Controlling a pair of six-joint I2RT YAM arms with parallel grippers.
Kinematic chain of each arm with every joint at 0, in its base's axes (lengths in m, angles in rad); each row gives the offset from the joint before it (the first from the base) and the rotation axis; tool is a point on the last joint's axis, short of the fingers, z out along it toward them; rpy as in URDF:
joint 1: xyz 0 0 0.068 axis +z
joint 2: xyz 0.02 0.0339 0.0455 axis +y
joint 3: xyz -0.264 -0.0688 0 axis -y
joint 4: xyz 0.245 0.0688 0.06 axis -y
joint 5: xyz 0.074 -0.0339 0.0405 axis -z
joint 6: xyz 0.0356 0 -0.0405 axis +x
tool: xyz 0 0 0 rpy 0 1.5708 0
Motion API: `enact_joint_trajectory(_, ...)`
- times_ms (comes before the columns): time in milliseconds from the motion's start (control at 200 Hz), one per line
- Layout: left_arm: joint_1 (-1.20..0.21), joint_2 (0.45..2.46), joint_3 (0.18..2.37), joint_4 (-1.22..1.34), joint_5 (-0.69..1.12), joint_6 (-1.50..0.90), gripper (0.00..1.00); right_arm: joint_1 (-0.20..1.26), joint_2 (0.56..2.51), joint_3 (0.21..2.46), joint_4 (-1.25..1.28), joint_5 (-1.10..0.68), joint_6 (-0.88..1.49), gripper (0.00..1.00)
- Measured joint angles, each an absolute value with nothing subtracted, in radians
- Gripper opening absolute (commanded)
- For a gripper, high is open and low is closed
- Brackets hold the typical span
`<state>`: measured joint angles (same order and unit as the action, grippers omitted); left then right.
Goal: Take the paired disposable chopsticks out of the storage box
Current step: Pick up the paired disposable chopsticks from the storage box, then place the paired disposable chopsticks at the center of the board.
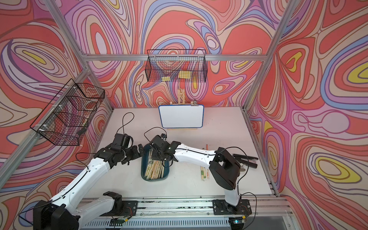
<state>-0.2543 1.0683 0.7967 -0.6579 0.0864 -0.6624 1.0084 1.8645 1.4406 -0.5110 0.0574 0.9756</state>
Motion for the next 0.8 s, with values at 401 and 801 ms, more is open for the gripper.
enact_joint_trajectory(401, -0.383, 1.111, 0.821, -0.642, 0.101, -0.687, 1.0, 0.937, 1.693, 1.357, -0.535, 0.093, 0.951, 0.0)
enact_joint_trajectory(801, -0.426, 1.142, 0.855, -0.635, 0.083, -0.7, 1.0, 0.85, 1.499, 1.184, -0.638, 0.128, 0.884, 0.0)
